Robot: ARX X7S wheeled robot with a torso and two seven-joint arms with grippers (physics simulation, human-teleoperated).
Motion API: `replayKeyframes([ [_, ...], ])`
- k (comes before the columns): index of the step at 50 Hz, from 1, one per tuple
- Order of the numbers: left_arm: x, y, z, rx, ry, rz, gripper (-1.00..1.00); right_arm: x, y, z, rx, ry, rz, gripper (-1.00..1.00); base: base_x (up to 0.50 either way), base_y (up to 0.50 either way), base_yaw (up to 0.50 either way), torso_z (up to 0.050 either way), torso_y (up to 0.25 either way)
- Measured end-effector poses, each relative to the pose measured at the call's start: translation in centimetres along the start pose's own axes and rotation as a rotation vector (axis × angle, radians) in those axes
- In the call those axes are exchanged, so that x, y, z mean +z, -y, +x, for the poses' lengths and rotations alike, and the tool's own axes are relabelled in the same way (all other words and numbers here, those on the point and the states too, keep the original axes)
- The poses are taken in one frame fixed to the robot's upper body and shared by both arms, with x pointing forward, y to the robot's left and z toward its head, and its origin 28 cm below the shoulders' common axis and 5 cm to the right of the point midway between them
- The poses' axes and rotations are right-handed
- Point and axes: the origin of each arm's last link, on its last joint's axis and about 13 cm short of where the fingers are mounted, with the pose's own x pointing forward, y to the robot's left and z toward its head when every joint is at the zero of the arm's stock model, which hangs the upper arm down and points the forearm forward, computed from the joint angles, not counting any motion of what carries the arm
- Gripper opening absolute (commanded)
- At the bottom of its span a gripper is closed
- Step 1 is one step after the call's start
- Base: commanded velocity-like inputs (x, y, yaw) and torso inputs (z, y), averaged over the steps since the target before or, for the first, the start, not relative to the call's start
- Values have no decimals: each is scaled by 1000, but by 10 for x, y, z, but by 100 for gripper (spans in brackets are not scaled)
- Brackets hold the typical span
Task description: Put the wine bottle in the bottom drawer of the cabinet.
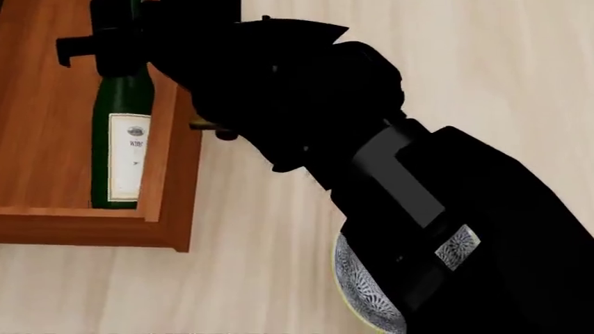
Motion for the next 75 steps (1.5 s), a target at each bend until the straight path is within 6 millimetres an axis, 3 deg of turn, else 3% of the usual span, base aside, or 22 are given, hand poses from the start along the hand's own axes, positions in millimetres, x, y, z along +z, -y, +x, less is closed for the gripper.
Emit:
replayKeyframes([
  [5,4,0,2,1,0,0,100,6,-1,-3,19,-2,-4,-100,6,7,12,5,-89],
  [6,5,0,3,2,-1,0,100,7,-1,-3,21,-2,-5,100,0,7,11,0,0],
  [9,4,0,2,5,-1,-2,100,7,-11,-5,71,-16,-39,100,7,7,11,0,-10],
  [30,1,0,1,9,-2,0,100,20,-15,-10,72,-93,-28,100,2,2,3,0,-11],
  [42,0,0,1,8,-3,4,100,49,-9,-24,-28,-104,-93,100,0,0,-1,0,-1],
  [62,8,-1,4,5,-1,10,100,114,-15,-101,-144,68,-195,100,0,0,0,0,0],
  [75,10,-1,6,3,-2,10,100,124,-8,-165,-248,167,-223,100,0,0,0,0,0],
])
